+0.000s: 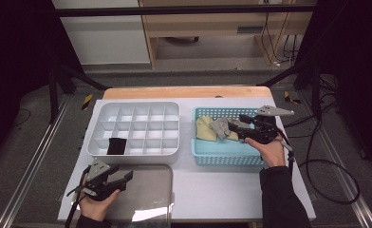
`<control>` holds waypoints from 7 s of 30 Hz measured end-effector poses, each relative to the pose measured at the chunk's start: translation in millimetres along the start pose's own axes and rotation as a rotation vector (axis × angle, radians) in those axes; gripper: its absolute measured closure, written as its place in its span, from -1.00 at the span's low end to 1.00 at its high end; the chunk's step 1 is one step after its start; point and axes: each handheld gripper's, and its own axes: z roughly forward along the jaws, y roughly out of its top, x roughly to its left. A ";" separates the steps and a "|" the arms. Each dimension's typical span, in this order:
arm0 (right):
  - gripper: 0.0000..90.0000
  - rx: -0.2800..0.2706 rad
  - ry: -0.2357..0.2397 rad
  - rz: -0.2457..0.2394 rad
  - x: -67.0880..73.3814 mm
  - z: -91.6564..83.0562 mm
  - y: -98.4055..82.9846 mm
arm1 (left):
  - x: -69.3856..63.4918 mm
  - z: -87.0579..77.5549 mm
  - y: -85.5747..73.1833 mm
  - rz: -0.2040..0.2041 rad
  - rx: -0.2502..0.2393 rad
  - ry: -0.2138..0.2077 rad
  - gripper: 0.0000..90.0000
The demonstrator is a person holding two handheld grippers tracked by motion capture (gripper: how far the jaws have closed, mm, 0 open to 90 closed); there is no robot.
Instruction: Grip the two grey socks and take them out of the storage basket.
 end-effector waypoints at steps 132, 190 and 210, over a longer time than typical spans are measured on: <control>0.85 -0.039 0.099 -0.076 20.1 -23.4 9.5 | -0.6 6.0 -6.6 0.006 0.014 0.006 -0.09; 0.42 0.227 0.282 -0.083 95.7 0.6 -136.0 | -3.8 6.8 -7.6 0.015 0.023 0.009 -0.15; 0.05 0.120 0.232 -0.064 90.5 -28.5 -112.6 | -2.8 6.0 -7.2 0.014 0.023 0.014 -0.19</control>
